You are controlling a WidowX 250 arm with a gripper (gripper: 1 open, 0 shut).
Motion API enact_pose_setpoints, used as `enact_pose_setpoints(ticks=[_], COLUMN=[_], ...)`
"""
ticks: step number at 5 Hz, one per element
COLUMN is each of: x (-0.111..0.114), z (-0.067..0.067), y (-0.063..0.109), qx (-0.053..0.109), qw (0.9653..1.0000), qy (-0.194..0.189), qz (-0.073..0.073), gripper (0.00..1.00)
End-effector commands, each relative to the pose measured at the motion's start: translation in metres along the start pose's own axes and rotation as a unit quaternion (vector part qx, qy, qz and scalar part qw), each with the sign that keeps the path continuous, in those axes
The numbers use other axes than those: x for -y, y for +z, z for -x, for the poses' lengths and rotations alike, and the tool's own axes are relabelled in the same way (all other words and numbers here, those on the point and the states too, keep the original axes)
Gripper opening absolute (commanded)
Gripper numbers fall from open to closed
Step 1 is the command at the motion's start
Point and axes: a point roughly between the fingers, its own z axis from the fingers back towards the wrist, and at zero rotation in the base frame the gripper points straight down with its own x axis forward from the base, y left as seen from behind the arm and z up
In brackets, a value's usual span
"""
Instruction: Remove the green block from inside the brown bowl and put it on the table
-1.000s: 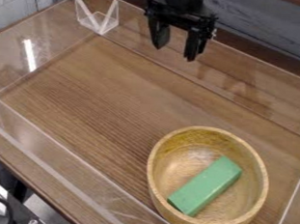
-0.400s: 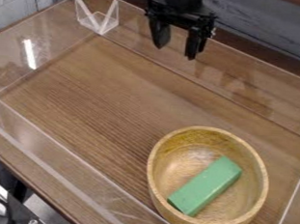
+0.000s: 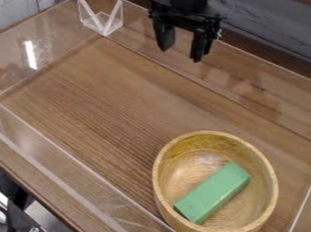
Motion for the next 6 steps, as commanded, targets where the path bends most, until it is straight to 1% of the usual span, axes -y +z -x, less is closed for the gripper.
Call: enact_pose_setpoints(ticks=[1, 6], x=[-0.0038, -0.006], z=[-0.0095, -0.011], y=[0.0188, 0.0161], qx=[0.031, 0.021], qw=[0.9995, 0.9998], qy=[0.0, 0.001], qz=[-0.003, 0.007], gripper=[1.0, 1.0])
